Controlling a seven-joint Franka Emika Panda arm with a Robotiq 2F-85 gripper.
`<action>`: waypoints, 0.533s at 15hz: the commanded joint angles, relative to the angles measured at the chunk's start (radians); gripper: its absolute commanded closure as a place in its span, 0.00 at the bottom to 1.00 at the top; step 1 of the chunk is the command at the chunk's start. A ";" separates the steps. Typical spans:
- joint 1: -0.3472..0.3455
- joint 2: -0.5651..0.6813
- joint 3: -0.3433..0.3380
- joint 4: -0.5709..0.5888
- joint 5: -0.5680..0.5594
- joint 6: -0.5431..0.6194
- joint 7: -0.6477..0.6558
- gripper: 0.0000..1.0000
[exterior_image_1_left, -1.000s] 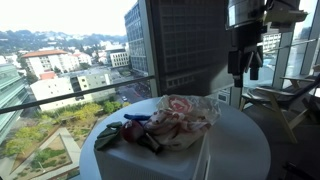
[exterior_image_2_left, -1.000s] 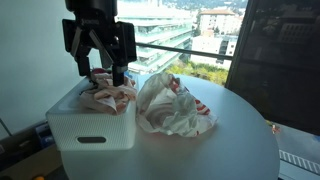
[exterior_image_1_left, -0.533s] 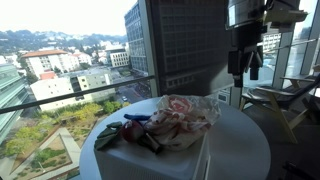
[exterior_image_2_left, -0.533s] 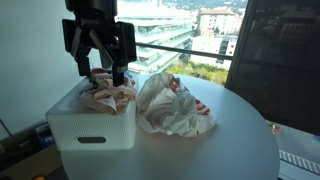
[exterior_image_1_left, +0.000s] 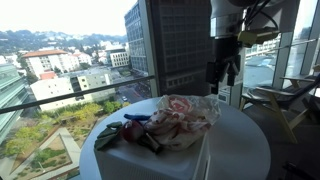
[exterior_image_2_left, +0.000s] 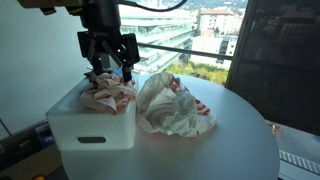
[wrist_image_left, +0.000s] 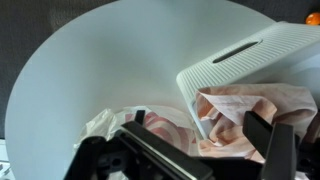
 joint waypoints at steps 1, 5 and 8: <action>0.009 0.170 0.018 0.054 -0.009 0.161 0.027 0.00; 0.046 0.308 0.030 0.099 0.020 0.187 0.001 0.00; 0.079 0.381 0.040 0.149 0.026 0.151 -0.035 0.00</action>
